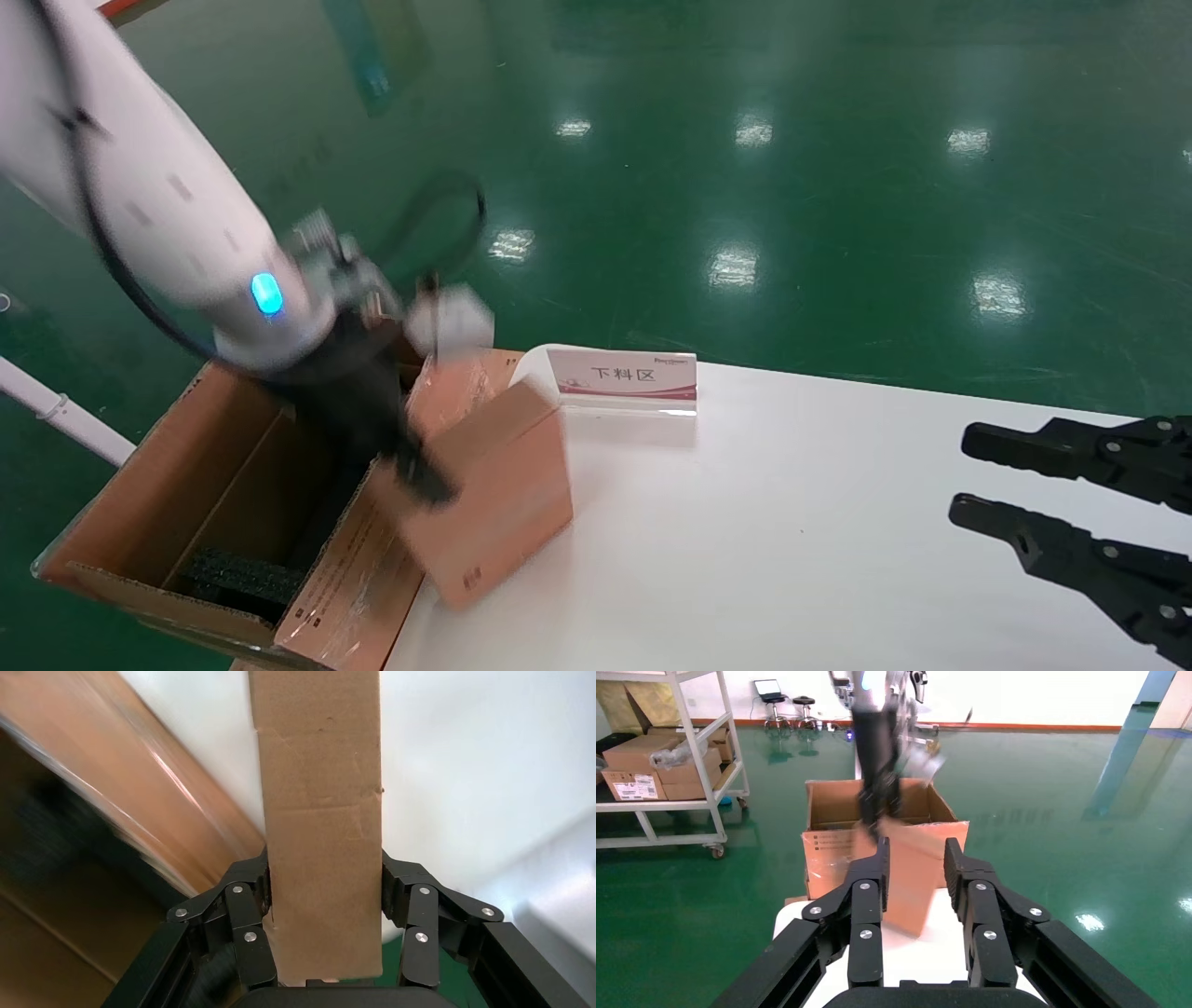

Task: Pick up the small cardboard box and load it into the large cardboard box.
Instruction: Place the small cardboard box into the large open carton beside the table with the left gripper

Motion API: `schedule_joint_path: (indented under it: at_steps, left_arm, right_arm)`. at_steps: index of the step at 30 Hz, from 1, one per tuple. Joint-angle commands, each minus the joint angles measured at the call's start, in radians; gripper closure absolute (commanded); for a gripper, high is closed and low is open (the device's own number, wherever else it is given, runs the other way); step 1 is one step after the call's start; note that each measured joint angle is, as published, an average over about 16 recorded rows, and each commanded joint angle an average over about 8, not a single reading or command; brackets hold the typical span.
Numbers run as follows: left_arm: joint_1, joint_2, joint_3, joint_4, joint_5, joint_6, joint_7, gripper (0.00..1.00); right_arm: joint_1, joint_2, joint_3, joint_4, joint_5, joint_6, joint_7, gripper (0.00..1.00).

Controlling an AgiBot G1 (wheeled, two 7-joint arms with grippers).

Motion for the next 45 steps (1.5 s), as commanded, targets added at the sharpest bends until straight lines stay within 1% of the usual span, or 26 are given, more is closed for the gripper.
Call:
schedule_joint_path:
  at_steps: [1,5,10,13,16,20,25,30,38,45]
  left_arm:
    - [-0.03,-0.015,-0.023,-0.004,-0.015,-0.009,0.011,1.0]
    - [-0.118,-0.038,-0.073,0.045,-0.055,0.015,0.048,1.0]
    - [-0.221,-0.046,-0.11,0.157,-0.062,0.059,0.11,1.0]
    - [-0.272,-0.047,-0.107,0.234,-0.053,0.084,0.158,1.0]
    - [-0.32,-0.052,-0.078,0.304,-0.045,0.101,0.209,1.0]
    - [-0.384,-0.062,0.004,0.37,-0.036,0.111,0.273,1.0]
    - [-0.451,-0.079,0.149,0.426,-0.032,0.114,0.339,1.0]
    - [-0.493,-0.091,0.296,0.483,-0.038,0.113,0.387,1.0]
    - [-0.499,-0.082,0.496,0.542,-0.109,0.11,0.421,1.0]
    - [-0.476,-0.079,0.615,0.556,-0.167,0.096,0.397,1.0]
  right_arm:
    - [0.0,0.0,0.0,0.0,0.0,0.0,0.0,0.0]
    - [0.0,0.0,0.0,0.0,0.0,0.0,0.0,0.0]
    - [0.0,0.0,-0.001,0.0,0.0,0.0,0.0,0.0]
    - [0.0,0.0,-0.001,0.0,0.0,0.0,-0.001,0.0]
    - [0.0,0.0,-0.001,0.0,0.001,0.0,-0.001,0.0]
    - [0.001,0.0,-0.001,0.0,0.001,0.0,-0.001,0.0]
    - [0.001,0.0,-0.002,0.0,0.001,0.0,-0.001,0.0]
    - [0.001,0.001,-0.002,0.0,0.001,0.0,-0.001,0.0]
    - [0.001,0.001,-0.002,0.0,0.001,0.001,-0.001,0.0]
    - [0.001,0.001,-0.003,0.0,0.002,0.001,-0.001,0.0]
